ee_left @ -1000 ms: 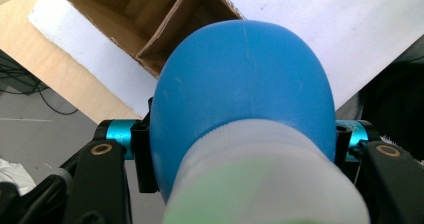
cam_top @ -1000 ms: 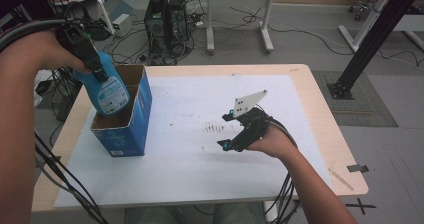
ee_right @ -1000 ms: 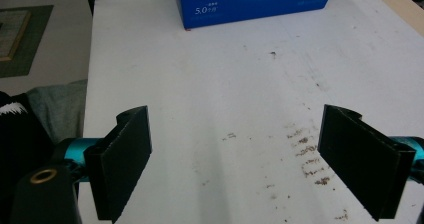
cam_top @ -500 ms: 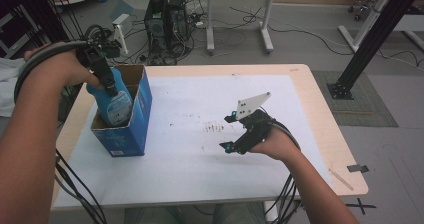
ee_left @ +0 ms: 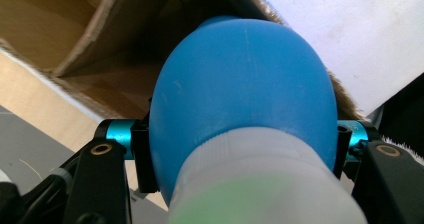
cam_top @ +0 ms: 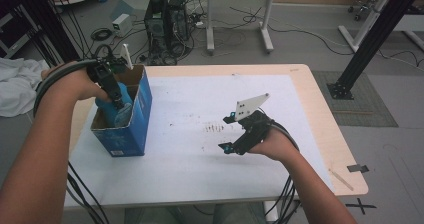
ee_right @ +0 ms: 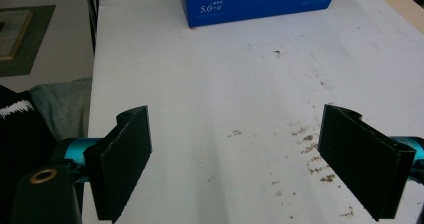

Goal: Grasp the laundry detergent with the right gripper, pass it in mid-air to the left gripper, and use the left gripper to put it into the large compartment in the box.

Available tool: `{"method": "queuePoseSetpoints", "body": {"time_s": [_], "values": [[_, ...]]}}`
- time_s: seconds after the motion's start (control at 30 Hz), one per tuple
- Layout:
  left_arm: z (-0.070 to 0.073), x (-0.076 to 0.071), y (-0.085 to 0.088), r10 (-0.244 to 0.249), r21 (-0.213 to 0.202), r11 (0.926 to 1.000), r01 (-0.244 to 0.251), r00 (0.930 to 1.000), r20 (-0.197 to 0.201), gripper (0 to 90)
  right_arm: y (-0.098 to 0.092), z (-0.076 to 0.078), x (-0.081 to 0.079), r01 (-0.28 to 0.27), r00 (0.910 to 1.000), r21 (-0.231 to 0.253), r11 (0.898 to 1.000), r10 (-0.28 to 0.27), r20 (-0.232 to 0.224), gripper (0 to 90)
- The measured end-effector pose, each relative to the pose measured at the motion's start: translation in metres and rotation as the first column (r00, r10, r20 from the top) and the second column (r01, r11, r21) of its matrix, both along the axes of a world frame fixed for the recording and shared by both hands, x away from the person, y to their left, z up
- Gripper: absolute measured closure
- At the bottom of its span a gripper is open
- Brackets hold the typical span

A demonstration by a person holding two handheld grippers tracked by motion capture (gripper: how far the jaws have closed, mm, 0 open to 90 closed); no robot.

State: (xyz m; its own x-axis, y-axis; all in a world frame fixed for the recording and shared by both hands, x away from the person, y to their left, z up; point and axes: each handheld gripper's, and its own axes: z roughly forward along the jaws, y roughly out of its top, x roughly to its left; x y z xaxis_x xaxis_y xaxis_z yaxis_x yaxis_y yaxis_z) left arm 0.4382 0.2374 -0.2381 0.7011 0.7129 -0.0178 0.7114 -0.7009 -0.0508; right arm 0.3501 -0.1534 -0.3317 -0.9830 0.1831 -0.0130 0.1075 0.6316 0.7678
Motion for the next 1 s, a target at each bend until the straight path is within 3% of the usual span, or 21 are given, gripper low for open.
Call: {"method": "queuePoseSetpoints", "body": {"time_s": [0.23, 0.33, 0.37, 0.5, 0.57, 0.63, 0.67, 0.73, 0.93, 1.0], "values": [[-0.019, 0.004, 0.006, 0.004, 0.003, 1.0, -0.004, 0.9995, -0.031, 38.1, 0.003, -0.001, 0.0, -0.001, 1.0, -0.005, 1.0, 0.001, 0.002, 13.2], [-0.028, 0.003, 0.006, 0.018, -0.001, 0.9998, -0.018, 0.9996, -0.022, 38.1, 0.004, -0.002, 0.0, -0.004, 1.0, -0.009, 1.0, 0.004, 0.0, 13.2], [-0.029, 0.005, 0.007, -0.003, 0.012, 0.9999, 0.003, 0.9993, -0.039, 38.1, 0.004, -0.002, 0.0, -0.004, 1.0, -0.011, 1.0, 0.004, 0.002, 13.2], [-0.038, 0.004, 0.004, 0.006, 0.0, 1.0, -0.006, 0.9996, -0.027, 38.1, 0.004, -0.004, 0.001, -0.003, 1.0, -0.014, 1.0, 0.003, -0.005, 13.2], [-0.04, 0.005, 0.004, -0.011, 0.004, 0.9999, 0.011, 0.999, -0.044, 38.1, 0.004, -0.004, 0.001, 0.001, 1.0, -0.016, 1.0, -0.002, -0.008, 13.2], [-0.044, 0.005, 0.002, 0.005, -0.003, 1.0, -0.005, 0.9994, -0.033, 38.1, 0.005, -0.005, 0.002, -0.003, 1.0, -0.013, 1.0, 0.003, -0.006, 13.2], [-0.045, 0.006, 0.003, -0.02, 0.011, 0.9997, 0.021, 0.9984, -0.053, 38.1, 0.005, -0.005, 0.002, -0.003, 1.0, -0.012, 1.0, 0.003, -0.009, 13.2], [-0.049, 0.006, 0.002, 0.0, 0.006, 1.0, 0.0, 0.9992, -0.04, 38.1, 0.005, -0.005, 0.001, -0.003, 1.0, -0.016, 1.0, 0.003, -0.008, 13.2], [-0.05, 0.008, 0.003, -0.015, 0.008, 0.9998, 0.016, 0.9985, -0.053, 38.2, 0.006, -0.006, 0.002, -0.003, 1.0, -0.011, 1.0, 0.003, -0.008, 13.2], [-0.051, 0.008, 0.004, -0.006, 0.003, 1.0, 0.006, 0.9993, -0.036, 38.1, 0.006, -0.007, 0.002, -0.003, 1.0, -0.009, 1.0, 0.003, -0.008, 13.2]]}}
